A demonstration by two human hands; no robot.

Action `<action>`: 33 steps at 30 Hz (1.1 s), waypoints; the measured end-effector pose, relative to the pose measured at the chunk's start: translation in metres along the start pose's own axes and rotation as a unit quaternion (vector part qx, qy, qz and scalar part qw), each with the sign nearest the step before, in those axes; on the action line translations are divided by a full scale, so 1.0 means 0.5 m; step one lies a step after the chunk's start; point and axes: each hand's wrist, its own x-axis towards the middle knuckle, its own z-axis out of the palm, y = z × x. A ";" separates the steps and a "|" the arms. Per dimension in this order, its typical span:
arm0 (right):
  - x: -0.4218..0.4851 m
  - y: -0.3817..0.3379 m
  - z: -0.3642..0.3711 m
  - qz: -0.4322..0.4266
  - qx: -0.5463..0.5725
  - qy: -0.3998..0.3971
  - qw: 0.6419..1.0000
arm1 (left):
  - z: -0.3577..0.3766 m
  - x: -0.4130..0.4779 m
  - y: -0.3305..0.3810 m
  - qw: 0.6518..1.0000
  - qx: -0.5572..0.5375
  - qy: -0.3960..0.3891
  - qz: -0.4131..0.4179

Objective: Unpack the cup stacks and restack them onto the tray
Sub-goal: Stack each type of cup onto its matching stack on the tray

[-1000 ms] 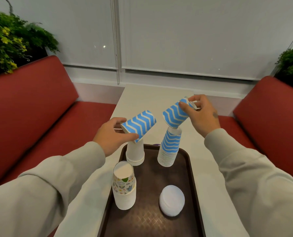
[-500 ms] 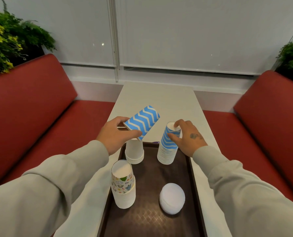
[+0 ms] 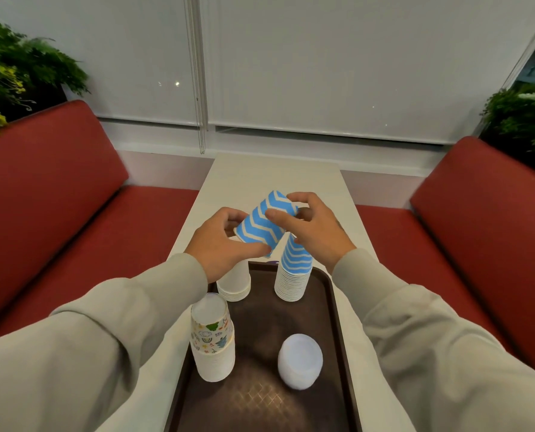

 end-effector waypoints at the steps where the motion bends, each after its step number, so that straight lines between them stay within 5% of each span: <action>1: 0.001 -0.001 -0.001 -0.004 0.005 0.004 1.000 | 0.001 0.001 0.001 1.000 0.008 -0.002 0.004; 15: 0.041 0.020 -0.085 -0.050 -0.079 0.135 0.986 | -0.009 0.012 -0.027 0.998 0.060 0.020 0.011; 28: 0.019 0.147 -0.040 -0.005 -0.304 0.050 0.951 | -0.002 -0.001 -0.087 0.986 0.166 0.003 -0.002; 33: 0.004 0.122 -0.043 -0.001 -0.309 0.055 0.950 | -0.013 -0.012 -0.067 0.986 0.168 0.009 0.014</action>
